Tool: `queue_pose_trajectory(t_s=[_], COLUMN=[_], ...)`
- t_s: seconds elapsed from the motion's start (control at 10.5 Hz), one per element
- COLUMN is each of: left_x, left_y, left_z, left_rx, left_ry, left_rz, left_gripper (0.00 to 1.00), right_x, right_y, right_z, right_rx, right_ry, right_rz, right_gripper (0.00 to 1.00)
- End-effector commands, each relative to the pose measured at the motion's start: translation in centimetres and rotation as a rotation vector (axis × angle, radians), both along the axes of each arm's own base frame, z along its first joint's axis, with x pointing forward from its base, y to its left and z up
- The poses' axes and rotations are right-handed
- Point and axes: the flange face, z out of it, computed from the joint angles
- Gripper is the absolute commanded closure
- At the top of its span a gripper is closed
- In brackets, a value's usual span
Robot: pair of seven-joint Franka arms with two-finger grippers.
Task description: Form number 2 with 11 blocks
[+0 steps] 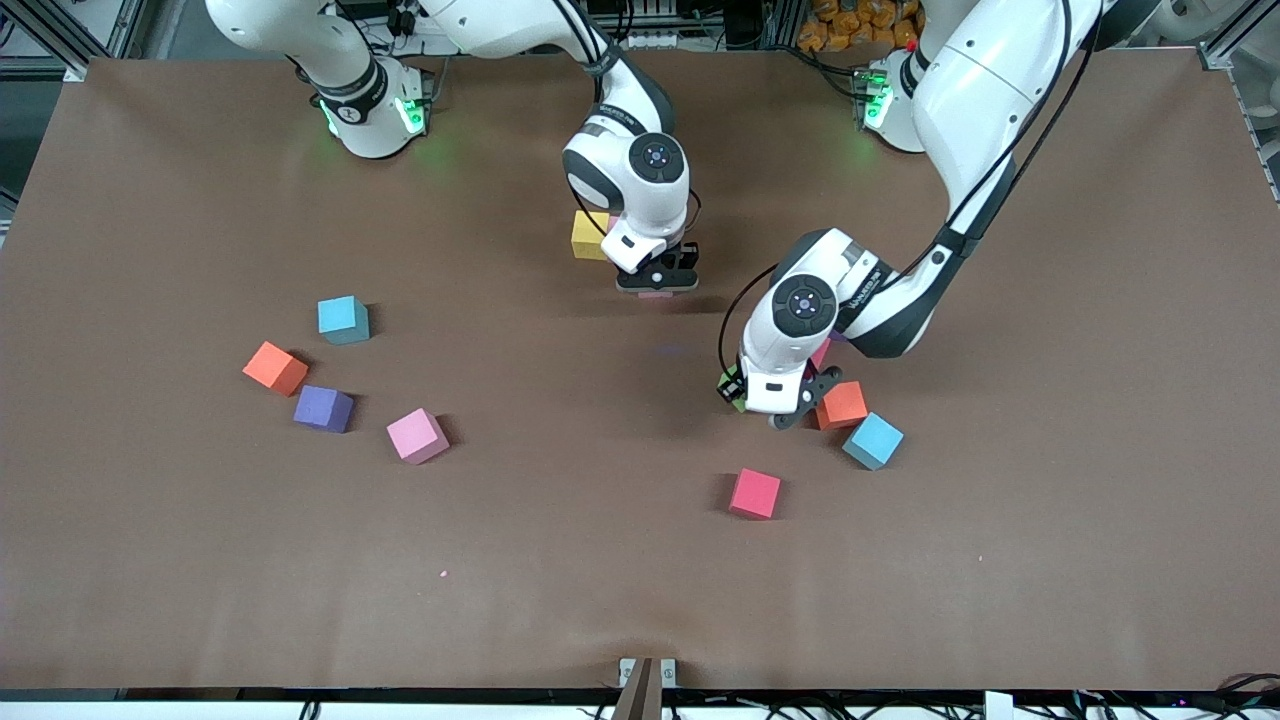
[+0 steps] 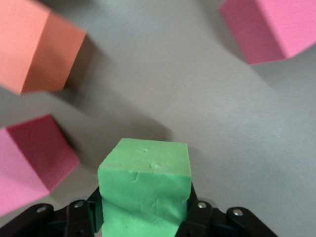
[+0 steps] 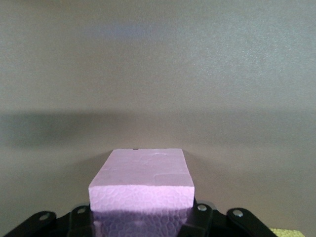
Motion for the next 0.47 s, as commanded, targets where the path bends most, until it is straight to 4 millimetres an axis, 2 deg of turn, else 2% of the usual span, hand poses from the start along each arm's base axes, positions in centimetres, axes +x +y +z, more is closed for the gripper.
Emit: queue_pose_trajectory(t_s=[0.0,0.28,0.38], left_x=[0.7,0.7,0.3], left_y=[-0.1,-0.9,-1.5], left_z=[1.6,2.1,1.8], left_rx=[0.007,0.009,0.013], left_ry=[-0.027,-0.026,-0.018], left_rz=[-0.084,-0.12,-0.136], left_gripper=[0.65,0.65,0.65], right_x=[-0.9,-1.0,-1.0], right_y=[0.7,0.7,0.7], right_z=[-0.4,-0.4,-0.5], right_rx=[-0.01,-0.01,-0.012], right_ry=[0.01,0.01,0.01], right_rz=[-0.027,-0.029,-0.027], right_gripper=[0.86,0.82,0.61])
